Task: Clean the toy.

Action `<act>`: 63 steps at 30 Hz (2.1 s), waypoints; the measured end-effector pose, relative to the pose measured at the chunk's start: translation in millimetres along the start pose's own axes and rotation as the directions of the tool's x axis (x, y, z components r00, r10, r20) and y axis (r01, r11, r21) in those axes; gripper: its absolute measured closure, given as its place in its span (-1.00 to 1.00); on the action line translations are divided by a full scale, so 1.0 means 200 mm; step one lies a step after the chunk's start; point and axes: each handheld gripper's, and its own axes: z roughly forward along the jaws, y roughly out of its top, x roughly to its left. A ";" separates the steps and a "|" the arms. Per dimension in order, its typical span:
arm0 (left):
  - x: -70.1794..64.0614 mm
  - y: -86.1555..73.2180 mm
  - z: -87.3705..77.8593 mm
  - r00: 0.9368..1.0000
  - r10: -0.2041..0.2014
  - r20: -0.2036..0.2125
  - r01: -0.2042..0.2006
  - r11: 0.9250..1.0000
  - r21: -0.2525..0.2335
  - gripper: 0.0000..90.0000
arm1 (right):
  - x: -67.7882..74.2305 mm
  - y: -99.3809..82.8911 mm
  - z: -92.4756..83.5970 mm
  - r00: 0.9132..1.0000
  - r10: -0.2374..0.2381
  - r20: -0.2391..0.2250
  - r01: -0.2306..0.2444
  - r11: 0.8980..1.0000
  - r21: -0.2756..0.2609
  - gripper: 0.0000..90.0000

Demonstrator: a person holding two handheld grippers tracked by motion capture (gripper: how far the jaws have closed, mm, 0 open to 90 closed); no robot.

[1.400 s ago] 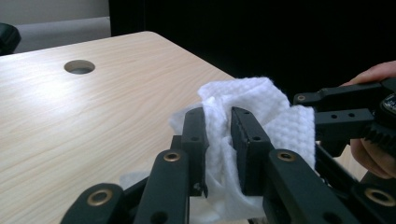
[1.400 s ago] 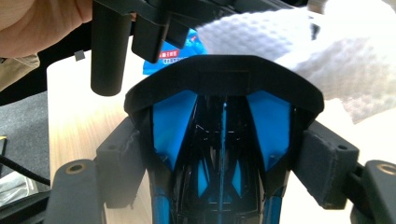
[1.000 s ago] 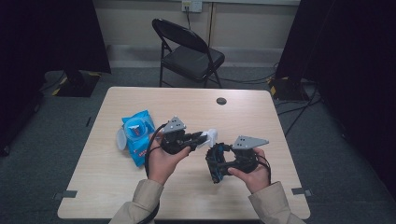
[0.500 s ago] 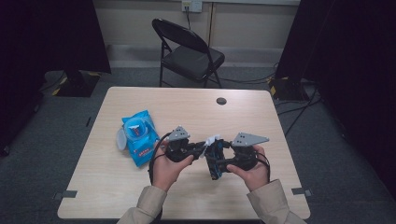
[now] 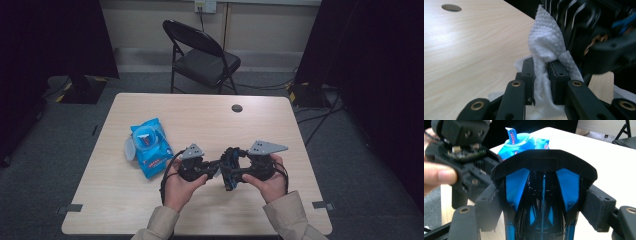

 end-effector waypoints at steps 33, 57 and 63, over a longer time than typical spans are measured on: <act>0.00 -0.20 0.14 0.999 -0.032 0.034 0.029 0.993 0.111 0.70 | -0.03 0.05 -0.01 1.000 0.021 -0.003 -0.021 0.999 -0.030 -0.43; 0.11 0.11 -0.14 0.998 -0.045 -0.045 0.042 0.997 -0.070 0.70 | 0.00 -0.04 0.00 1.000 0.013 -0.016 -0.013 1.000 -0.002 -0.43; 0.08 0.14 -0.12 0.999 -0.031 -0.026 0.029 0.997 -0.073 0.70 | 0.02 -0.05 0.02 0.999 0.003 -0.032 -0.003 1.000 0.009 -0.43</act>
